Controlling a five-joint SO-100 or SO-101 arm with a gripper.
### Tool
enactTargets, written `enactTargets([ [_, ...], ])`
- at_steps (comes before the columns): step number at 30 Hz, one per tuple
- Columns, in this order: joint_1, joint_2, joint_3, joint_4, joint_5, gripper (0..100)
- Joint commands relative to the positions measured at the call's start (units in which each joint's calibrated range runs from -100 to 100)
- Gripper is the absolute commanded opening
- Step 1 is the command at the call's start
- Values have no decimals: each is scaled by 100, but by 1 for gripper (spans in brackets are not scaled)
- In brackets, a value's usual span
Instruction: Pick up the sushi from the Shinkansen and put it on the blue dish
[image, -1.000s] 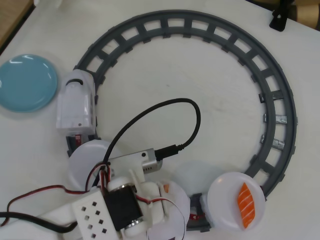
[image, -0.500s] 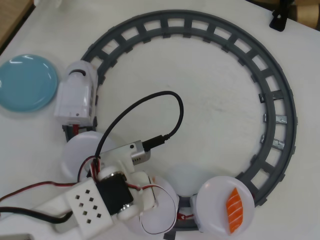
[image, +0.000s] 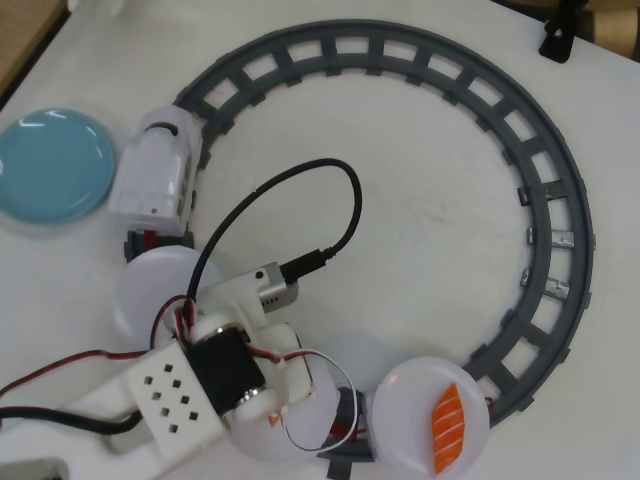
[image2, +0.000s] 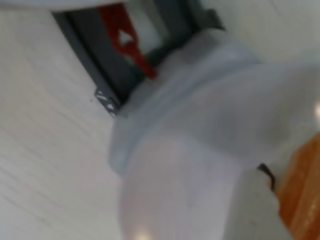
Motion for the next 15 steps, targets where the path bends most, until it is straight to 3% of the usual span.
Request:
enactTargets([
  [1,-291,-97,-992,414,18,11],
  [6,-1312,-97,-1785,872,75,11],
  [15,-4077,3,-1975,966,86,11],
])
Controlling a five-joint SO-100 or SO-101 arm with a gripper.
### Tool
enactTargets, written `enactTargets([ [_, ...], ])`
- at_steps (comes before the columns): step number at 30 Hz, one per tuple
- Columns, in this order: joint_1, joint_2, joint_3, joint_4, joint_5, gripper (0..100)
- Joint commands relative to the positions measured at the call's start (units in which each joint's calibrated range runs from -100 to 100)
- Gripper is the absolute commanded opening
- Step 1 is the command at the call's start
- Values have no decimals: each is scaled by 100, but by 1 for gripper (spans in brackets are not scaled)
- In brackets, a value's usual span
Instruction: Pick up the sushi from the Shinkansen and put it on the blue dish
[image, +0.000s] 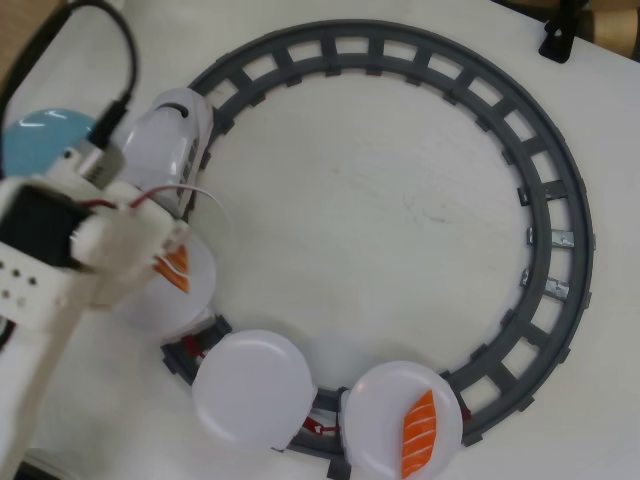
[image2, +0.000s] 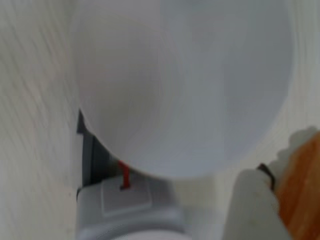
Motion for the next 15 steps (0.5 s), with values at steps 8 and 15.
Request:
enactTargets([
  [8,-1823,-23,187,-866,186,11],
  [15,-1832,-23,1233,-1945,515,11],
])
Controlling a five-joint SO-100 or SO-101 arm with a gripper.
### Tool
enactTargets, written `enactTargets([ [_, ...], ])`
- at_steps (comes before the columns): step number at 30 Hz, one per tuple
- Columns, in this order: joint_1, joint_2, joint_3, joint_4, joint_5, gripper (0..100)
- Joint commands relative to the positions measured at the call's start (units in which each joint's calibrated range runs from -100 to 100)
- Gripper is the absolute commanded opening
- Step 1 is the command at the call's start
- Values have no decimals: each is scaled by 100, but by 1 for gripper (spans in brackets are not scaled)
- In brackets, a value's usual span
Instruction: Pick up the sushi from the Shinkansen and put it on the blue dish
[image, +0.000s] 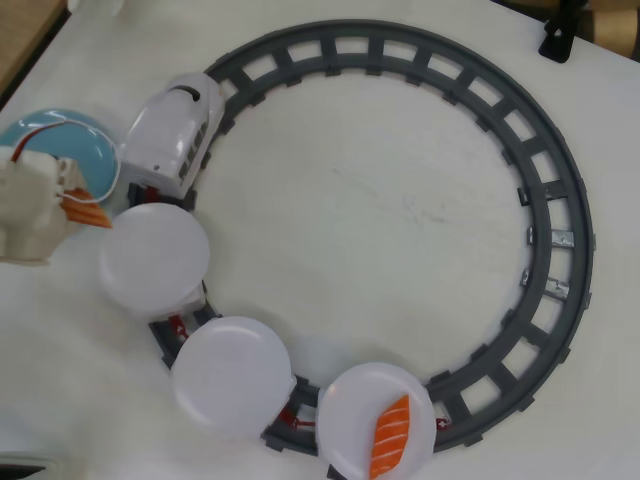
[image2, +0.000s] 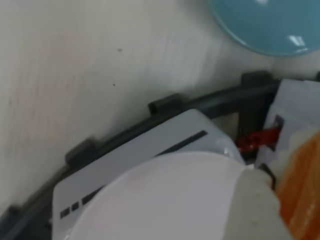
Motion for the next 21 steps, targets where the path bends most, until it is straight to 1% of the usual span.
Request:
enactTargets([
  [1,-136,-23,371,-560,138,11],
  [6,-708,-23,921,-1358,284,11],
  [13,-1615,43,921,-2029,290,11],
  [18,-1729,856,812,-2513,290,11],
  [21,-1632,1603,253,-2488,274,11],
])
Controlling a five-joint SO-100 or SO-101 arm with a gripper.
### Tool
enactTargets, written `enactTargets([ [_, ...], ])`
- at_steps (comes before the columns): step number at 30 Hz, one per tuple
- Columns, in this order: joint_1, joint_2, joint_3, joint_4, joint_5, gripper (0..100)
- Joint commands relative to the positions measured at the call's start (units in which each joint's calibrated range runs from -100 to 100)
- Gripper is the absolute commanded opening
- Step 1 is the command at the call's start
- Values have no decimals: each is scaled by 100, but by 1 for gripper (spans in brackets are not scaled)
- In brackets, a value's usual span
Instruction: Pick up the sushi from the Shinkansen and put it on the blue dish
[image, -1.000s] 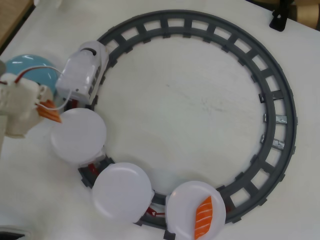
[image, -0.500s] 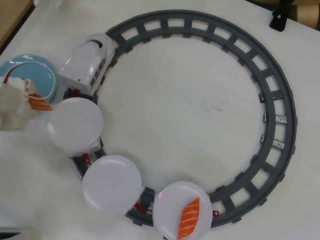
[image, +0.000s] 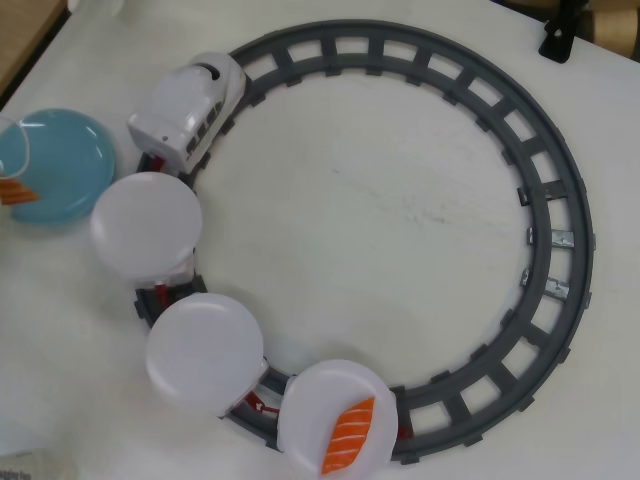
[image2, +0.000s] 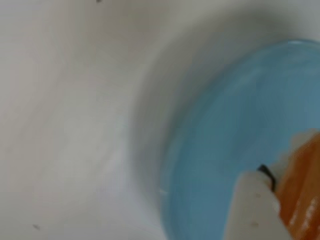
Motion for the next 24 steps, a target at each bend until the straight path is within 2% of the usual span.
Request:
enactTargets([
  [1,69,662,-886,-67,-5,11],
  [13,183,2852,-4376,1308,16,11],
  [20,280,3416,-4863,1614,16,12],
  [24,439,3400,-4872,1614,16,21],
])
